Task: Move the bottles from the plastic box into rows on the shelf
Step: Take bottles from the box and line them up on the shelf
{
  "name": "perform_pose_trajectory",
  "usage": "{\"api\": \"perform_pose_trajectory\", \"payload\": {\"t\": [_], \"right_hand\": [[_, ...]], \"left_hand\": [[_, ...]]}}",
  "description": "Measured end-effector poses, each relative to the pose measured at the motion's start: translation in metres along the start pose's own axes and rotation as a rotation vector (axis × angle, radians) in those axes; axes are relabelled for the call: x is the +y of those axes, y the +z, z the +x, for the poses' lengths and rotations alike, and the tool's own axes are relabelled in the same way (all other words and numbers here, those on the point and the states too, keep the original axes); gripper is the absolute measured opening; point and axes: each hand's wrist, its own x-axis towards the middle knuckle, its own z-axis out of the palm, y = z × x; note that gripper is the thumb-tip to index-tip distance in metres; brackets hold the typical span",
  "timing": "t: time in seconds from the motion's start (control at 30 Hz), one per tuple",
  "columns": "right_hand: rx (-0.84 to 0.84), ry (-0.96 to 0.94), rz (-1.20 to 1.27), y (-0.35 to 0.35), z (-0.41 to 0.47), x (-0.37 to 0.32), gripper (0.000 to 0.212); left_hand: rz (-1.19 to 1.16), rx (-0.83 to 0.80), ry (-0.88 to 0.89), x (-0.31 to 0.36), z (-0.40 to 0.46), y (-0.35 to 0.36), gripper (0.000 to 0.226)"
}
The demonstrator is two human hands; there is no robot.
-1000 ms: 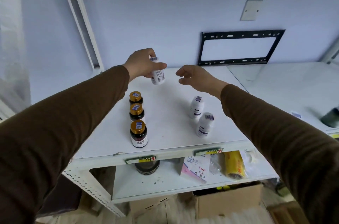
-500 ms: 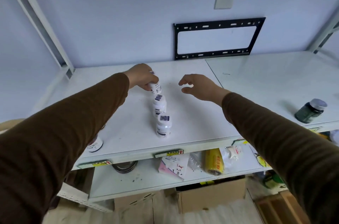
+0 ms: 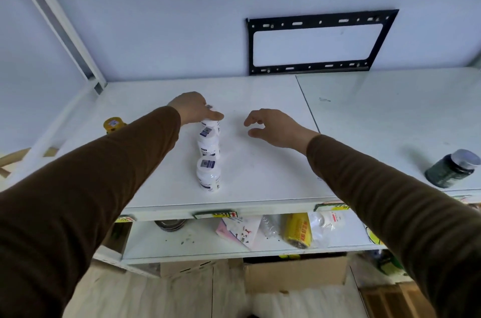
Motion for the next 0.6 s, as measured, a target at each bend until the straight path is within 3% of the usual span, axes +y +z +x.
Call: {"api": "perform_pose_trajectory", "payload": {"t": [0.23,0.43,0.6], "right_hand": [[0.013,0.006,-0.013,-0.002,-0.007,-0.006,0.031],[0.068,0.03,-0.11,-0.018,-0.039,-0.018,0.046],[0.17,0.037,-0.207,-0.045,-0.099,-0.025,0.053]], "left_hand": [[-0.04,0.029,0.017,-0.003,-0.01,-0.004,0.082],[-0.054,0.161,0.296,0.006,-0.056,-0.013,0.069],[-0.029,0.174,0.47,0.03,-0.105,-0.008,0.064]]}}
